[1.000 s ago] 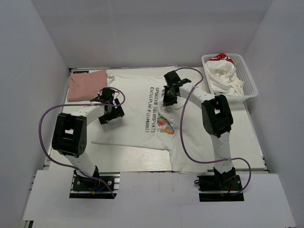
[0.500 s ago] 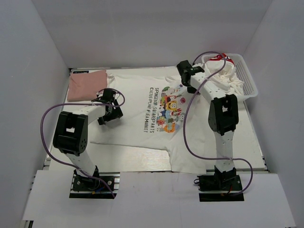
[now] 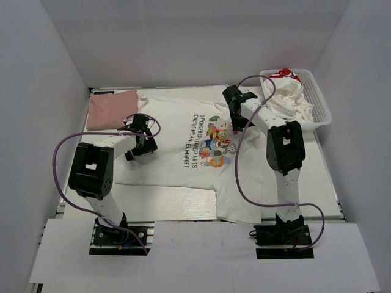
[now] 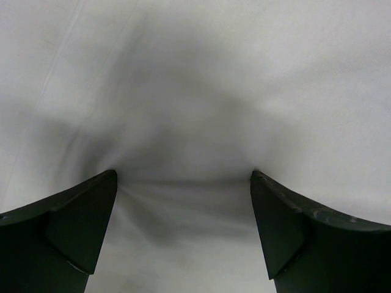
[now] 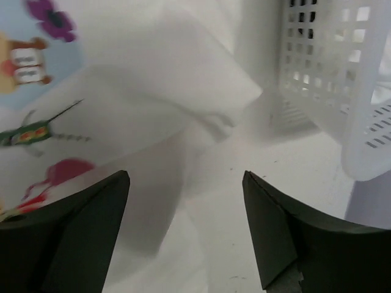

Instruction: Fold and stack the t-shirts

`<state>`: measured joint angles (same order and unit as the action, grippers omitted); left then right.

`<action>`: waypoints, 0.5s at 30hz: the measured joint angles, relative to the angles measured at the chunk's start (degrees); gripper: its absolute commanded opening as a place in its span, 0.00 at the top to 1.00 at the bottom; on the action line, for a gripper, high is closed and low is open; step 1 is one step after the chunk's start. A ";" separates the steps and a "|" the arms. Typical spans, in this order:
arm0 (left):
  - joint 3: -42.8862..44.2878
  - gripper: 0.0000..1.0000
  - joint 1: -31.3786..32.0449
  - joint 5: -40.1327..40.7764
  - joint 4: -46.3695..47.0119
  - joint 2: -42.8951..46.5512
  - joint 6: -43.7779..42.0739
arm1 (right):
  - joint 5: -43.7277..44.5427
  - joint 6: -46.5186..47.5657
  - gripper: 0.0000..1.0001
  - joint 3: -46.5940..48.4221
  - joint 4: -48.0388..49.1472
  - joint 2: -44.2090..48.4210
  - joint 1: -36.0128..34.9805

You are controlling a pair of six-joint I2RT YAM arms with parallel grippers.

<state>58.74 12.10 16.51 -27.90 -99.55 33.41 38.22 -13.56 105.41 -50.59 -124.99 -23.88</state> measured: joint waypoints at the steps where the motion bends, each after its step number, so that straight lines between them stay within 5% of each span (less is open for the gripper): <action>1: 0.00 0.00 0.00 -0.07 0.00 0.00 -0.04 | -2.01 0.42 0.18 -0.98 0.35 1.60 -0.11; 11: -0.90 0.00 0.00 -1.16 0.31 0.96 -0.63 | -20.46 -2.58 0.18 -26.08 12.50 30.38 1.11; 15: -2.08 0.00 0.00 -1.55 0.59 1.95 -0.61 | -23.93 -4.72 0.20 -36.41 14.95 32.30 5.16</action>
<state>56.66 12.10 14.96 -27.31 -97.60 32.80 14.28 -18.28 68.99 -35.64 -92.68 -18.72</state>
